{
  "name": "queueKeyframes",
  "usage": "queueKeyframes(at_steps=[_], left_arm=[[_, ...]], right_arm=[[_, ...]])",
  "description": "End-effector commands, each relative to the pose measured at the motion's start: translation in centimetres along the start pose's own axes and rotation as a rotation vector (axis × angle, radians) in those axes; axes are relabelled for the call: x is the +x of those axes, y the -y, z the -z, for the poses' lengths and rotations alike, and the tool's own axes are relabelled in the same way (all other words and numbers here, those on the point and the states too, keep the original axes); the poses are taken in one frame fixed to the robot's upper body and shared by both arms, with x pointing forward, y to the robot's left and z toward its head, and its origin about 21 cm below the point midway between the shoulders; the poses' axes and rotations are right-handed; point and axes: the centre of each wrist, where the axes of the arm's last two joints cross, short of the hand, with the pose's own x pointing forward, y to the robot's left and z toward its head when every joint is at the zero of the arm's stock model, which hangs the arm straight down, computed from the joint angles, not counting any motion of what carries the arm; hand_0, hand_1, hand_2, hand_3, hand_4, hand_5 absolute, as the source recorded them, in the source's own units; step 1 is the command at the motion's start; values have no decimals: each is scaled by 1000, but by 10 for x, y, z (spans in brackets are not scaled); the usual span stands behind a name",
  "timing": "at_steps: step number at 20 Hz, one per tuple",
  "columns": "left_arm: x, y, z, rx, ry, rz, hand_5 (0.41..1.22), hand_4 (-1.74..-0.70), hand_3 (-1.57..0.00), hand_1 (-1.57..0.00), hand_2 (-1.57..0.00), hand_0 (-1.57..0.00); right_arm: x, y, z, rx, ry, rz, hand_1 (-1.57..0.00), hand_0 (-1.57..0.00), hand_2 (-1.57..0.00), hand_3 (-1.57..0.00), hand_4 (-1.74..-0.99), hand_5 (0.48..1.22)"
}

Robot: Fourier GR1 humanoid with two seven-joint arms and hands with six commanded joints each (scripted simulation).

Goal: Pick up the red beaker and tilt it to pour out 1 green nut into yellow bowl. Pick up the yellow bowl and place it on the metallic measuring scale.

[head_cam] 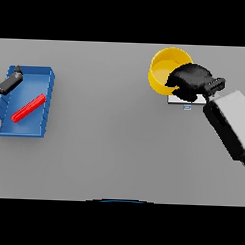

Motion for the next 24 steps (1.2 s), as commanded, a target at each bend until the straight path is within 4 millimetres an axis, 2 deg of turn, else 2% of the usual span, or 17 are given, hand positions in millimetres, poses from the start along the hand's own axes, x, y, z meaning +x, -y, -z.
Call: queueKeyframes(at_steps=[1, 6, 7, 10, 13, 17, 20, 21, 22, 23, 24], left_arm=[[3, 0, 1, -2, -13, 1, 706, -741, 1, 1, 1, 1], [2, 0, -1, 0, -22, -3, 691, -728, 1, 1, 1, 1], [1, -5, 0, 4, -19, 3, 688, -726, 1, 1, 1, 1], [1, -1, -2, -1, -7, 4, 682, -721, 1, 1, 1, 1], [0, -4, -1, -1, -15, 12, 681, -722, 1, 1, 1, 1], [-5, -8, 0, -9, -19, 2, 675, -728, 1, 1, 1, 1], [-3, -6, 0, 1, -14, 20, 671, -723, 1, 1, 1, 1], [-3, -4, 1, -1, -19, 18, 669, -723, 1, 1, 1, 1], [1, -4, 1, 7, -11, 16, 668, -722, 1, 1, 1, 1], [0, -5, 1, 8, -14, 19, 667, -724, 1, 1, 1, 1], [2, -2, 2, 5, -19, 14, 669, -725, 1, 1, 1, 1]], right_arm=[[-9, 1, -1, -8, -5, 2, -1571, -1571, -1540, -1198, -1741, 1221], [-46, -8, 2, -33, -95, 60, -1571, -1571, -1506, -1176, -1741, 1221], [-52, -13, 1, -34, -116, 64, -1571, -1571, -1495, -1200, -1741, 1221], [-66, -27, 4, -25, -152, 78, -1571, -1571, -1439, -1283, -1741, 1221], [-73, -37, 9, -15, -188, 106, -1571, -1571, -1396, -1362, -1741, 1221], [-77, -51, 14, -2, -179, 139, -1571, -1571, -1362, -1338, -1741, 1221], [-77, -60, 16, -6, -147, 155, -1571, -1556, -1338, -1436, -1741, 1221], [-76, -58, 19, -7, -150, 159, -1571, -1501, -1330, -1463, -1741, 1221], [-76, -58, 20, -4, -154, 165, -1571, -1464, -1335, -1451, -1741, 1221], [-78, -59, 20, -4, -153, 168, -1501, -1448, -1382, -1390, -1734, 1221], [-77, -58, 18, -5, -154, 176, -1479, -1472, -1420, -1244, -1736, 1221]])
